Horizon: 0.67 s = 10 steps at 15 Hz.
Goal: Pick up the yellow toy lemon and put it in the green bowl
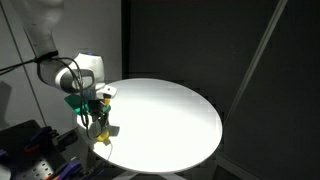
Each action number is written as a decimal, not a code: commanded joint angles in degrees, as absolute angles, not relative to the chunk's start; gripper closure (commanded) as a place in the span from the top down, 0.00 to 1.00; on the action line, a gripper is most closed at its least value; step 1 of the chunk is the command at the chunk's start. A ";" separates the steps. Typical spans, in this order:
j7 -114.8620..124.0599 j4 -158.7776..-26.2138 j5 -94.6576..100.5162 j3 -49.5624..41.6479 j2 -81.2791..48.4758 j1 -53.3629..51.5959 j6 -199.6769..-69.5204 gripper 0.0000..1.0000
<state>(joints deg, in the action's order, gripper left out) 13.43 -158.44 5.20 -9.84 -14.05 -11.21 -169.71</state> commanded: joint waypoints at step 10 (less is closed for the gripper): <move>14.42 -153.05 5.63 -11.46 -20.68 -12.07 -169.97 1.00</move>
<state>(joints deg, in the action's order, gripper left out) 13.45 -154.52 5.20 -10.86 -18.92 -11.34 -169.71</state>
